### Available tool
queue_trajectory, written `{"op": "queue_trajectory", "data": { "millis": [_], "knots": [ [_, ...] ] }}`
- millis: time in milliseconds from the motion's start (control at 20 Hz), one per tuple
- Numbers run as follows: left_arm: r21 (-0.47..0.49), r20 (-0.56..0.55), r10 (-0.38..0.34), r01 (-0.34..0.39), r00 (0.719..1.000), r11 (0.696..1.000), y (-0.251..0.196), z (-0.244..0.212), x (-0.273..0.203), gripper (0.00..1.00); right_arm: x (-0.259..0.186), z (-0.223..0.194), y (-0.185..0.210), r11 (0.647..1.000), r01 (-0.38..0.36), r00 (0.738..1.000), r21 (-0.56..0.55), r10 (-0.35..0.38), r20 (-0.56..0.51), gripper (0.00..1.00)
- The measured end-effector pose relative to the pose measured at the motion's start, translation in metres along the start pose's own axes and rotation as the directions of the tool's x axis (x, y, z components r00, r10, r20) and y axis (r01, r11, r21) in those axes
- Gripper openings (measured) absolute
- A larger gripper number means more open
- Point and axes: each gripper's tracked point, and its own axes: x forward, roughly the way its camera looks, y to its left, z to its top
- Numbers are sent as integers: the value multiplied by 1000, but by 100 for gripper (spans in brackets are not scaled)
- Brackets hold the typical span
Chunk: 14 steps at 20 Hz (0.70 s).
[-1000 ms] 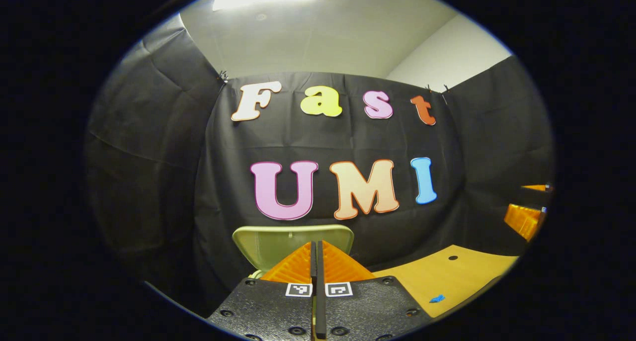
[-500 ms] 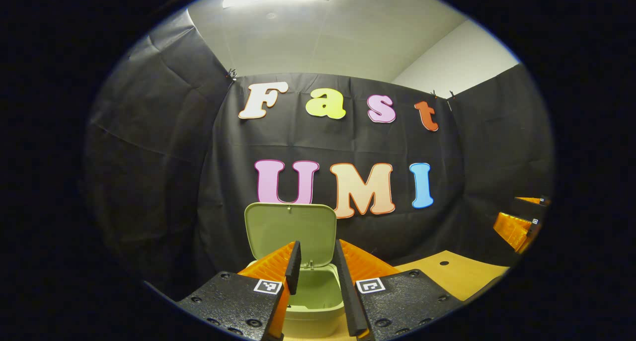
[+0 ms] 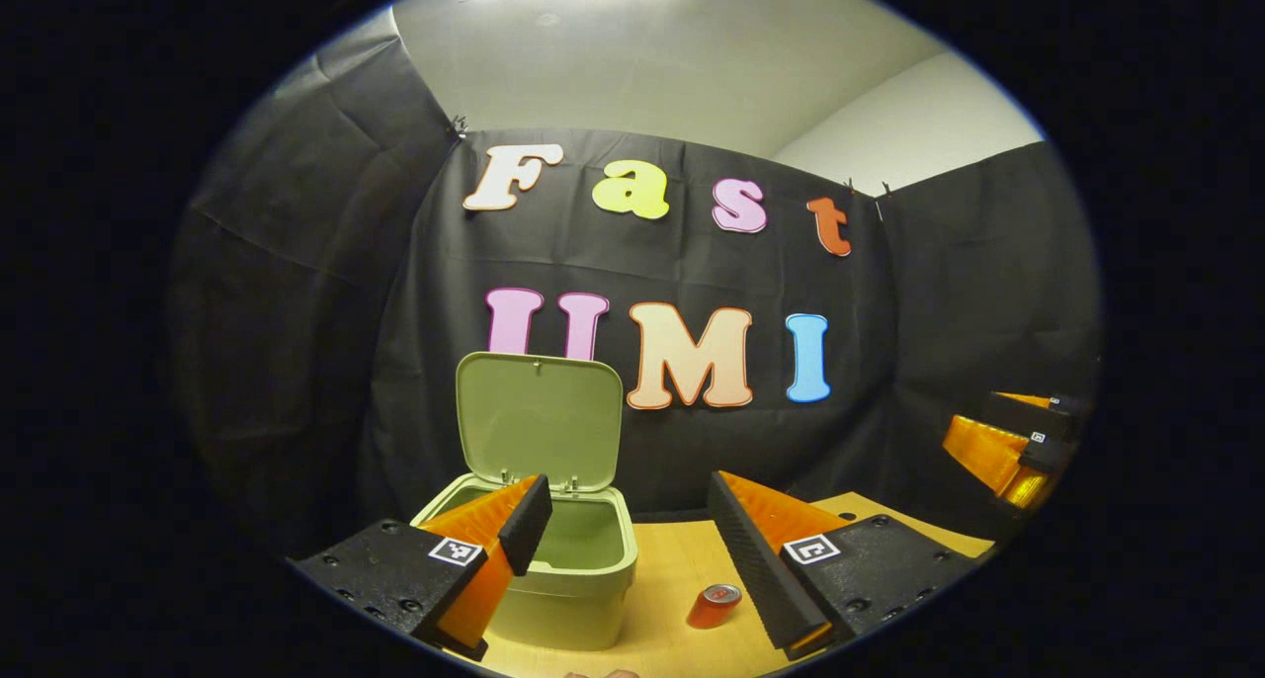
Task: Press the lid of the desktop garbage bin to open it, pick up the crumpled paper on the desktop and throw it into the bin, then pick up the pop can on the desktop and drop it into the bin, and finally close the garbage bin lid.
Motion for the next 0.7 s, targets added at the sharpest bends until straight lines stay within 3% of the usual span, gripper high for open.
{"op": "queue_trajectory", "data": {
  "millis": [150, 700],
  "knots": [
    [57, -41, 24, -21, 999, 998, -7, -21, -3, 94, 1, -12, -1, 1000, -17, 1000, 18, 17, -25, 99],
    [11, -105, -17, 18, 994, 1000, -34, -40, -10, 94, 40, -96, -14, 998, -11, 975, 58, 24, -222, 98]
  ]
}}
